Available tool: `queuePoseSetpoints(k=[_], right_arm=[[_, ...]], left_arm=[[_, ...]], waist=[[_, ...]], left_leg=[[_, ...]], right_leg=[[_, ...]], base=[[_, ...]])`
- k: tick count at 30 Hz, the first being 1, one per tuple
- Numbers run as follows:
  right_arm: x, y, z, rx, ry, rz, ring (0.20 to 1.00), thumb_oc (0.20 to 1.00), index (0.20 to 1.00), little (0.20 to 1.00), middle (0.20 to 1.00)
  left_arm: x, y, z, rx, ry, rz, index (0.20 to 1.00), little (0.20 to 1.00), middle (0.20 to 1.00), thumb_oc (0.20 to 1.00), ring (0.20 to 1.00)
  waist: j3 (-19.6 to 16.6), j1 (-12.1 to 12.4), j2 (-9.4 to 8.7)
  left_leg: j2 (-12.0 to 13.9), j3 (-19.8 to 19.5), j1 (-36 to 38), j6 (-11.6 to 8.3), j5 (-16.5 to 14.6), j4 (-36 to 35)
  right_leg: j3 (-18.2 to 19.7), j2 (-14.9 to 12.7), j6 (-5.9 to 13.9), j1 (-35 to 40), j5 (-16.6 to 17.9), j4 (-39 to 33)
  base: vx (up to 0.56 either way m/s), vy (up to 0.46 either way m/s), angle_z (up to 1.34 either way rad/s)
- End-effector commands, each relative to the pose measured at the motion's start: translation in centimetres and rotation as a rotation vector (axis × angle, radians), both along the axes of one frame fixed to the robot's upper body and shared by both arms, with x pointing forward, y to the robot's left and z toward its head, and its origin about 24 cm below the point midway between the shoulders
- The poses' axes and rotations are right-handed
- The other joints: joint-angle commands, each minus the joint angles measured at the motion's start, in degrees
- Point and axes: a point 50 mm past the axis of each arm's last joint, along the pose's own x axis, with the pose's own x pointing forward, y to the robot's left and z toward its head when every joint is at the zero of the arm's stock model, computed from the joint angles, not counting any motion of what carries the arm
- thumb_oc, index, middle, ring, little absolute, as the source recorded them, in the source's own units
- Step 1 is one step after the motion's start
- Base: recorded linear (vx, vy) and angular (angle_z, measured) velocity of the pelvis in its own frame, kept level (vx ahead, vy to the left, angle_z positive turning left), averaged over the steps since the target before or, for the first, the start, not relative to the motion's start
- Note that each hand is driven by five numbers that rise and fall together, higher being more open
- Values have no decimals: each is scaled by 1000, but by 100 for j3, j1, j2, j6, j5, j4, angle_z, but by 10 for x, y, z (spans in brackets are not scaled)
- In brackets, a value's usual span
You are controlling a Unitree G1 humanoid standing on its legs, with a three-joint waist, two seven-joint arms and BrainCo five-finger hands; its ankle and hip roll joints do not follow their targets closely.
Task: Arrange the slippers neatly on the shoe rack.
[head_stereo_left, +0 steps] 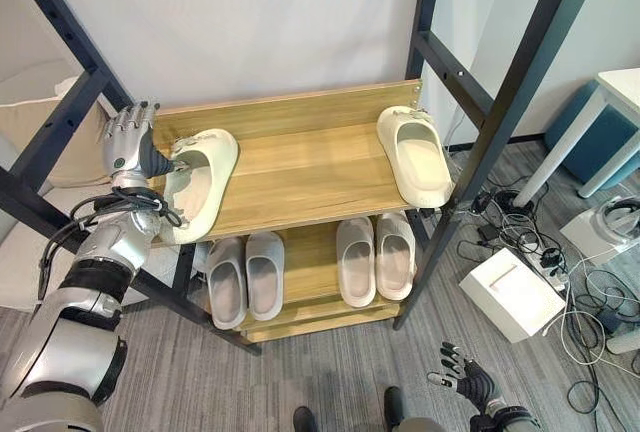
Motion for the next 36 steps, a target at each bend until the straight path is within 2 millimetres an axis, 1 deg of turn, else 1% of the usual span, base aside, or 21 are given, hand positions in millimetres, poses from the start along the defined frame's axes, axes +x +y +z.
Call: queuePoseSetpoints(k=[1,6,7,9,11,12,13,17,18,19,21,22,24,27,28,32,36], right_arm=[[22,10,18,33,-137,42,1000,1000,1000,1000,1000],[20,9,18,34,-134,40,1000,1000,1000,1000,1000],[20,9,18,34,-131,39,1000,1000,1000,1000,1000],[20,10,18,38,-132,41,1000,1000,1000,1000,1000],[20,10,18,38,-132,41,1000,1000,1000,1000,1000],[20,11,18,42,-133,39,1000,1000,1000,1000,1000],[21,12,18,43,-134,36,1000,1000,1000,1000,1000],[24,12,19,39,-139,32,1000,1000,1000,1000,1000],[25,11,20,39,-143,30,1000,1000,1000,1000,1000],[25,11,20,39,-143,29,1000,1000,1000,1000,1000],[27,10,21,32,-148,29,1000,1000,1000,1000,1000],[29,9,23,27,-156,29,1000,1000,1000,1000,1000],[29,7,25,23,-160,27,1000,1000,1000,1000,1000],[32,2,30,10,-183,12,1000,1000,1000,1000,1000],[32,1,30,10,-183,12,1000,1000,1000,1000,1000],[33,-4,34,1,-201,-10,1000,1000,1000,1000,1000],[33,-9,35,-15,-203,-20,1000,1000,1000,1000,1000]], left_arm=[[11,7,42,12,-103,58,200,200,200,200,200],[14,7,45,5,-88,55,200,200,200,200,200],[15,5,44,1,-84,46,200,200,200,200,200],[19,-5,44,-2,-78,6,200,200,200,200,200],[19,-5,44,-2,-78,5,200,200,200,200,200],[23,-15,45,5,-88,-31,200,200,200,200,200],[28,-35,49,19,-110,-102,200,200,200,200,200],[37,-73,57,50,-136,-227,200,200,200,200,200],[39,-79,56,49,-133,-243,200,200,200,200,200],[39,-80,56,49,-133,-244,200,200,200,200,200],[45,-102,62,67,-140,-300,200,200,200,200,200],[48,-109,63,60,-137,-312,200,200,200,200,200],[50,-111,64,51,-135,-313,200,200,200,200,200],[55,-119,58,9,-106,-316,200,200,200,200,200],[55,-119,58,9,-106,-316,200,200,200,200,200],[59,-128,53,-29,-77,-325,200,200,200,200,200],[62,-140,55,-60,-81,-355,200,200,200,200,200]], waist=[[118,-206,-165],[126,-232,-159],[126,-235,-161],[134,-244,-153],[135,-244,-152],[134,-250,-151],[134,-253,-150],[125,-296,-128],[125,-314,-122],[127,-310,-122],[120,-383,-78],[116,-457,-45],[114,-481,-25],[88,-616,29],[88,-611,31],[63,-732,77],[43,-845,136]], left_leg=[[81,-170,440,-250,-253,9],[90,-155,447,-256,-254,9],[92,-151,452,-258,-253,9],[89,-159,464,-257,-258,9],[89,-160,464,-258,-258,9],[92,-167,471,-259,-258,9],[94,-181,483,-258,-264,9],[102,-200,509,-256,-274,9],[101,-201,517,-255,-274,9],[101,-201,518,-255,-274,9],[98,-164,543,-253,-275,9],[102,-115,565,-254,-273,9],[103,-84,580,-256,-273,9],[123,14,620,-276,-261,9],[124,16,620,-277,-261,9],[146,52,648,-296,-239,9],[178,104,684,-318,-222,9]], right_leg=[[108,-372,769,246,-134,6],[116,-373,771,239,-129,6],[111,-370,770,247,-134,6],[101,-364,766,258,-147,6],[100,-364,766,259,-147,6],[88,-360,762,269,-151,6],[79,-357,755,284,-157,6],[72,-355,746,325,-181,6],[80,-354,744,332,-185,6],[80,-354,744,333,-185,6],[110,-349,743,342,-186,6],[150,-342,741,333,-180,6],[178,-339,739,333,-175,6],[249,-310,721,315,-177,6],[251,-308,720,313,-177,6],[292,-277,696,323,-184,6],[323,-247,665,332,-197,6]], base=[[10,4,-13],[3,-3,-6],[0,0,0],[0,0,0],[0,0,0],[0,0,0],[2,-37,4],[-1,-31,7],[0,0,0],[-6,-27,-3],[-11,-43,-4],[-11,-37,2],[0,-7,-4],[-6,-41,-9],[-2,-24,-6],[0,-46,-20],[-2,-62,-11]])
